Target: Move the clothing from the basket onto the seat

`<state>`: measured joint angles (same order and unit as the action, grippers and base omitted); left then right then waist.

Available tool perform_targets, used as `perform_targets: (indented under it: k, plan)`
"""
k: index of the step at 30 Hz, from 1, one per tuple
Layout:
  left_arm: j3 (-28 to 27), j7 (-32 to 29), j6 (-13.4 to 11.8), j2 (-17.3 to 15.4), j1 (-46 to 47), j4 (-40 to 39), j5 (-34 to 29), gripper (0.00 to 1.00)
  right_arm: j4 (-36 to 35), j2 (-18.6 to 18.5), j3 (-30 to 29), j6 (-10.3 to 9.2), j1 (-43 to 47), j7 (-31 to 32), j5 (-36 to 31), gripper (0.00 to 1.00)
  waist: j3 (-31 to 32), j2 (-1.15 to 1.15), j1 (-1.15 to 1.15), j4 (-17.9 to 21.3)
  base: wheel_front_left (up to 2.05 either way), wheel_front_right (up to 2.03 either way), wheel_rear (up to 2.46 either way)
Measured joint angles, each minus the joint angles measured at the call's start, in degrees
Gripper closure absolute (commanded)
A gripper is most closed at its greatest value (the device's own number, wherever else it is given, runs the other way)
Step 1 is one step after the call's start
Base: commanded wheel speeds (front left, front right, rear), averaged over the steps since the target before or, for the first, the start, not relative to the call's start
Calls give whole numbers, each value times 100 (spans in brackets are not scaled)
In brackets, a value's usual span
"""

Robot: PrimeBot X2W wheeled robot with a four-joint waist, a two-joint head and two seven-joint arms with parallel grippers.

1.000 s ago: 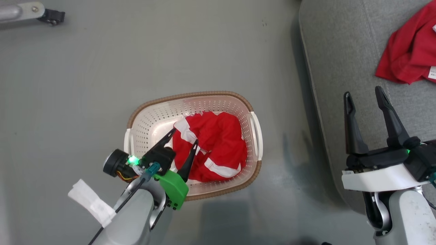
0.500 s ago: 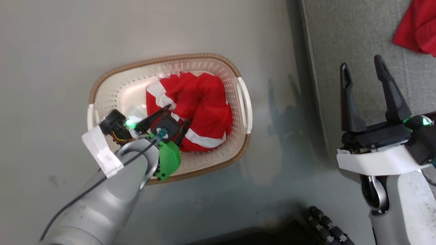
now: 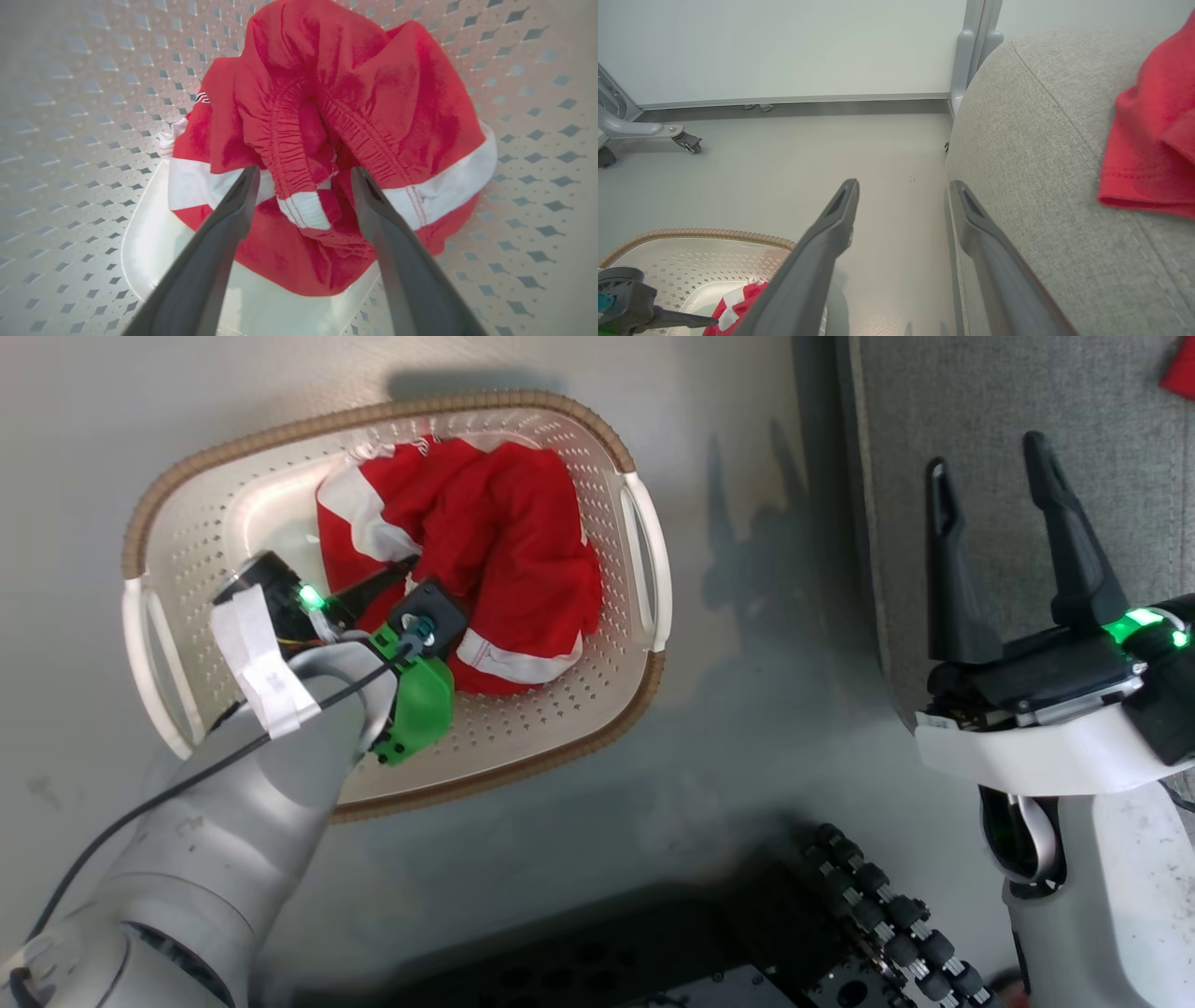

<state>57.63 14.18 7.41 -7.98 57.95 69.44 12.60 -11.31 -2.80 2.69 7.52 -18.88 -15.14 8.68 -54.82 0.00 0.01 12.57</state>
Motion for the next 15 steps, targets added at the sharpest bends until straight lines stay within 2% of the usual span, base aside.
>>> perform_targets:
  k: [3, 8, 15]
  plan:
    - [16, -24, 0, -38, 153, 133, 34, 0, -55, -9, 5, 0, -57, 0, 111, 0, -182, 0, 0, 55, 0, 0, 0]
    - [136, -24, -140, -94, 257, 265, -43, 0, -103, -4, 98, 0, -77, 0, 198, 0, -417, 0, 0, 149, 0, 0, 0]
    - [164, 1, -163, -118, 340, 330, -48, 0, -166, -4, 181, 0, -133, 0, 181, 0, -624, 0, 0, 186, 0, 0, 0]
